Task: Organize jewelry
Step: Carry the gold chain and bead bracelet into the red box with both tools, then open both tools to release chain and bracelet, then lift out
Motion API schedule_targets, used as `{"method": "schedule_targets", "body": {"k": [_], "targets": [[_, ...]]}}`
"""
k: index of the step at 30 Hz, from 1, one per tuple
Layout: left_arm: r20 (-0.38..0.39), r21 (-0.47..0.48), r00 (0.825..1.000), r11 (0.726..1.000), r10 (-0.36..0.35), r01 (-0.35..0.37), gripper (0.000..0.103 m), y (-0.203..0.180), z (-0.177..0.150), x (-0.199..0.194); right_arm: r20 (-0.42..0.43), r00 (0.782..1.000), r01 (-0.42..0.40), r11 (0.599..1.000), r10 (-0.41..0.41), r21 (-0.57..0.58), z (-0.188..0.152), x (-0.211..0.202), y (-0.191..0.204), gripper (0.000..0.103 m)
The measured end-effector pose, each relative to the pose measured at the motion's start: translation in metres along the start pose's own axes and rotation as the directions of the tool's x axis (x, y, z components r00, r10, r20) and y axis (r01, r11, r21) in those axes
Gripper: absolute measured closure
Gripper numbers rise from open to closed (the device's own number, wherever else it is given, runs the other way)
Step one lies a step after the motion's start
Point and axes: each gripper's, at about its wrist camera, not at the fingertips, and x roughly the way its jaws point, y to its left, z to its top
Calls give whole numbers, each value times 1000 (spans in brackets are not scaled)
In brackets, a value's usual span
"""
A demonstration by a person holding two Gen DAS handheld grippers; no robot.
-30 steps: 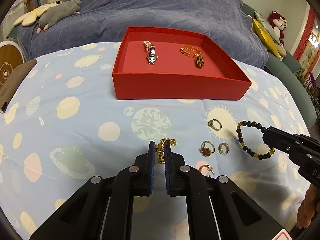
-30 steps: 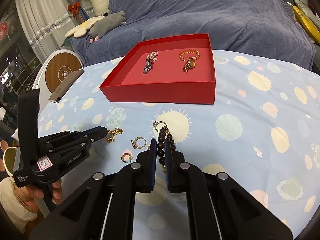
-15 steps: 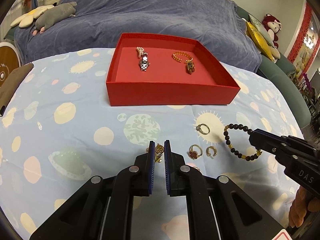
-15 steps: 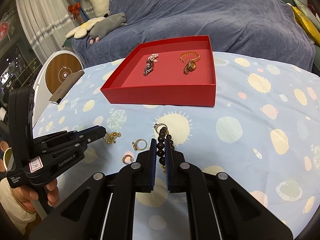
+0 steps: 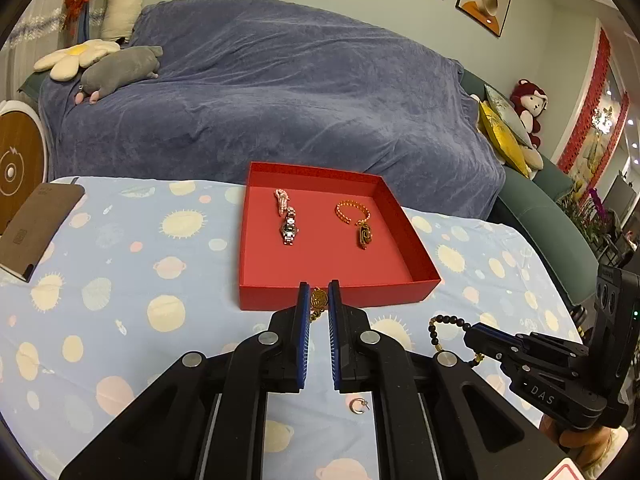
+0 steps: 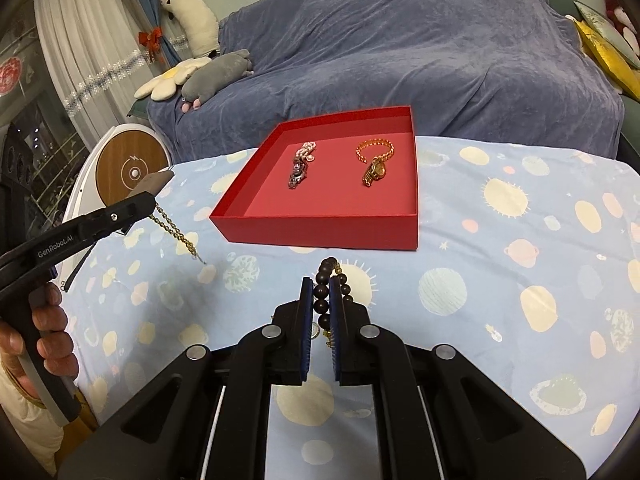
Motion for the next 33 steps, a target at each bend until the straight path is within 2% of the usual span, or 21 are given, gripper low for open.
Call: {"method": "schedule_targets", "body": {"k": [7, 14, 20, 27, 30, 33], "targets": [[19, -2, 1000, 1000, -8, 8, 97, -3, 43, -1, 75, 997, -20, 1000, 20, -8, 51, -14, 3, 96], [59, 39, 998, 999, 20, -22, 97, -10, 83, 23, 78, 997, -27, 999, 24, 35, 97, 14, -10, 96], [5, 8, 998, 998, 55, -55, 96, 5, 90, 74, 19, 1000, -15, 998, 14, 59, 102, 63, -20, 96], [-65, -15, 994, 996, 92, -93, 96, 25, 77, 129, -43, 999, 15, 997, -12, 74, 91, 111, -30, 96], [-86, -11, 990, 994, 111, -113, 96, 30, 70, 147, -57, 998, 27, 997, -23, 74, 88, 122, -35, 95], [-88, -23, 988, 992, 124, -127, 93, 34, 66, 156, -37, 998, 51, 996, -49, 67, 89, 122, -38, 93]]}}
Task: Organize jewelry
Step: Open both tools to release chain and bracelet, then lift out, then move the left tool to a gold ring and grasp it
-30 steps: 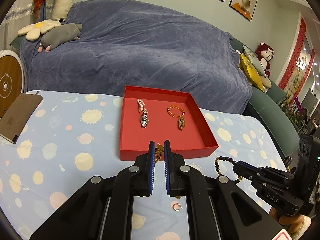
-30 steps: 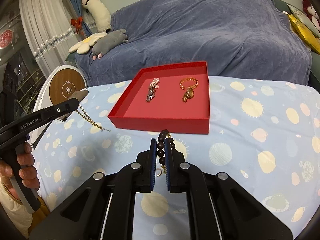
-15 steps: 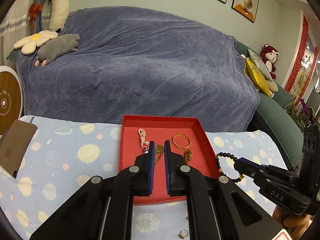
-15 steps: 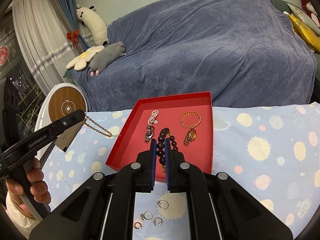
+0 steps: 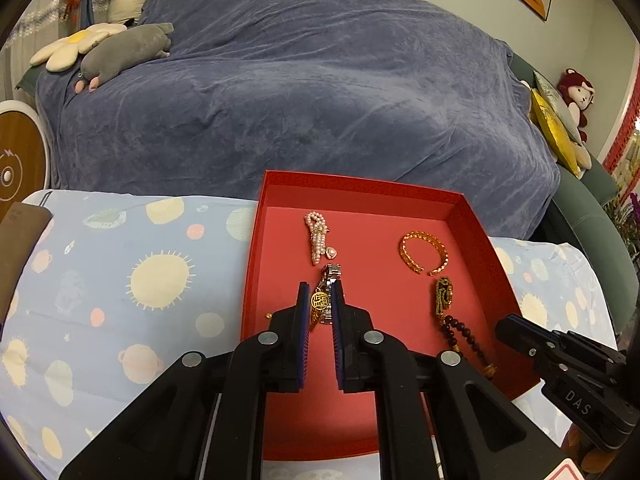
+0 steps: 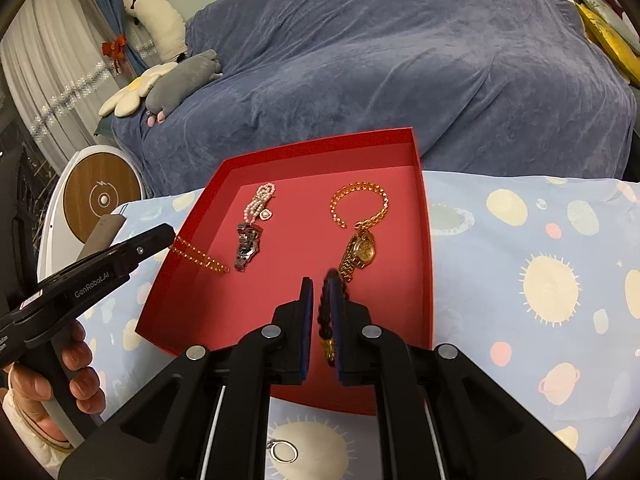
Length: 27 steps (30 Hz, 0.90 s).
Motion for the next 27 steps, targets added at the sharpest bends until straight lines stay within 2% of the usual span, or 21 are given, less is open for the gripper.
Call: {"method": "schedule_targets", "body": {"k": [2, 3, 4, 10, 13, 19, 23, 27], "targets": [[9, -10, 1000, 1000, -1, 1, 85, 3, -1, -1, 22, 1000, 8, 1000, -8, 1, 2, -6, -2, 92], [18, -19, 1000, 1000, 10, -10, 72, 5, -1, -3, 31, 999, 10, 1000, -10, 1, 3, -10, -3, 89], [33, -27, 999, 1000, 16, -15, 65, 7, -1, -8, 40, 999, 10, 1000, -10, 0, 3, -17, -3, 87], [62, -24, 998, 999, 27, -25, 56, 12, -7, -50, 60, 998, -10, 999, 12, -37, -11, -65, 7, 83], [66, -33, 997, 999, 33, -31, 54, 15, -20, -75, 55, 998, -33, 999, 35, -39, -28, -88, 11, 75], [34, -38, 998, 998, 59, -57, 53, 16, -64, -109, 39, 998, -42, 998, 44, -57, -74, -120, 21, 75], [0, -76, 998, 995, 59, -58, 53, 19, -101, -117, 13, 998, -60, 997, 60, -46, -101, -123, 24, 74], [-45, -101, 998, 994, 42, -46, 53, 20, -124, -114, -20, 998, -63, 996, 62, -58, -119, -112, 28, 74]]}}
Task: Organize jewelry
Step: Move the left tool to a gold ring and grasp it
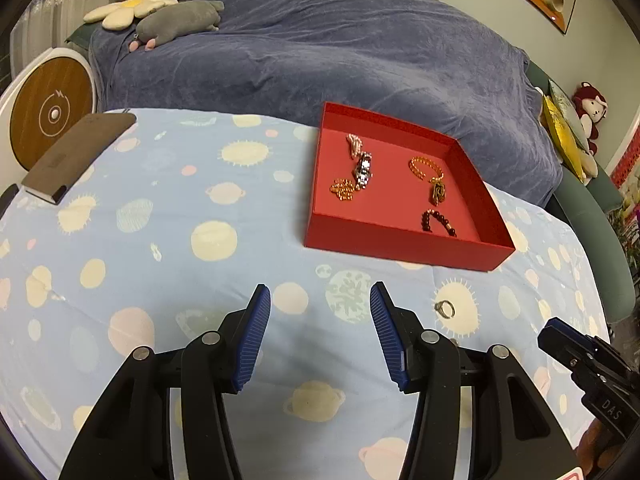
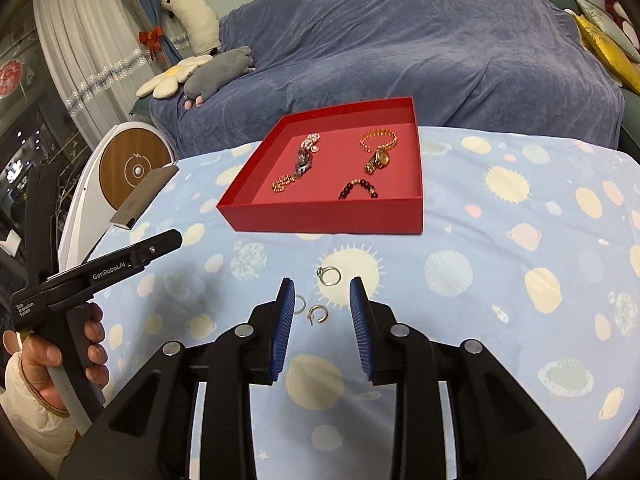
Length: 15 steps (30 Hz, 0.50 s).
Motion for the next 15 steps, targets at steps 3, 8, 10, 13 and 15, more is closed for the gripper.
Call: {"method": "schedule_targets", "body": {"k": [3, 8, 10, 13, 15], "targets": [[-11, 39, 1000, 999, -3, 3, 53, -3, -8, 6, -38, 999, 0, 1000, -1, -18, -9, 13, 5, 74], [-23, 81, 1000, 997, -1, 3, 52, -5, -15, 13, -74, 997, 3, 998, -7, -60, -19, 29, 15, 74], [-36, 80, 999, 997, -12, 15, 52, -4, -17, 16, -84, 996, -3, 998, -3, -69, -21, 34, 19, 74], [-43, 89, 999, 996, -17, 21, 52, -5, -19, 19, -98, 995, -10, 996, 2, -84, -25, 38, 24, 74], [-49, 90, 998, 995, -28, 32, 52, -7, -21, 19, -103, 995, -11, 996, 2, -88, -24, 38, 24, 74]]}}
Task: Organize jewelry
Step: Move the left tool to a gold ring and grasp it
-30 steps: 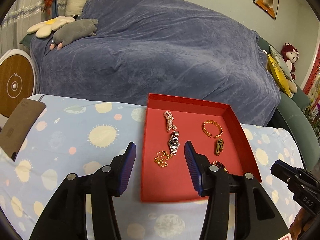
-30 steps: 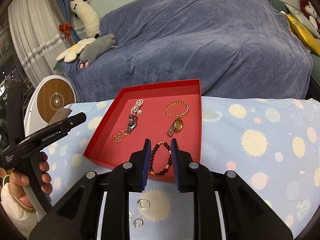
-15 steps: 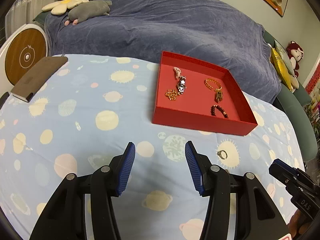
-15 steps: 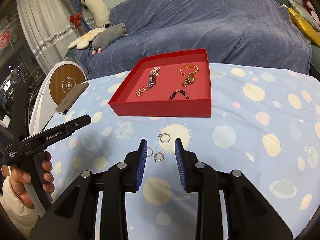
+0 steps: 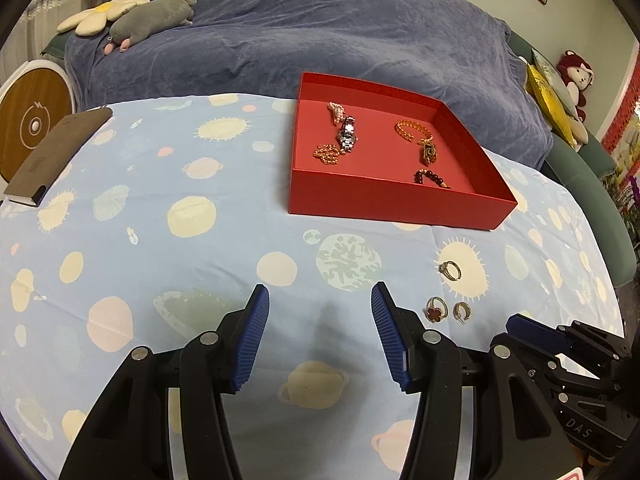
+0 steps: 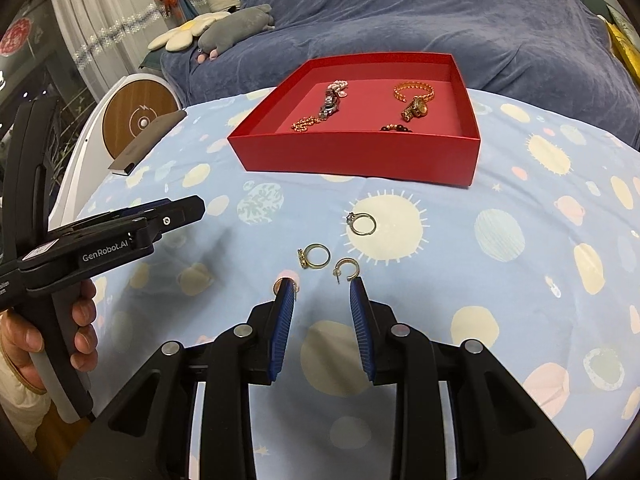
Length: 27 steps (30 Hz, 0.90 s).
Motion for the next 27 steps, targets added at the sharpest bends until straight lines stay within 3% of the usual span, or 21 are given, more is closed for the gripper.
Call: {"method": "schedule_targets", "body": {"k": [12, 27], "targets": [[-48, 97, 997, 993, -57, 62, 52, -46, -12, 23, 2, 999, 54, 996, -54, 69, 2, -6, -27, 74], [-65, 170, 996, 983, -60, 70, 52, -79, -19, 54, -25, 998, 67, 994, -65, 89, -6, -2, -43, 74]]}}
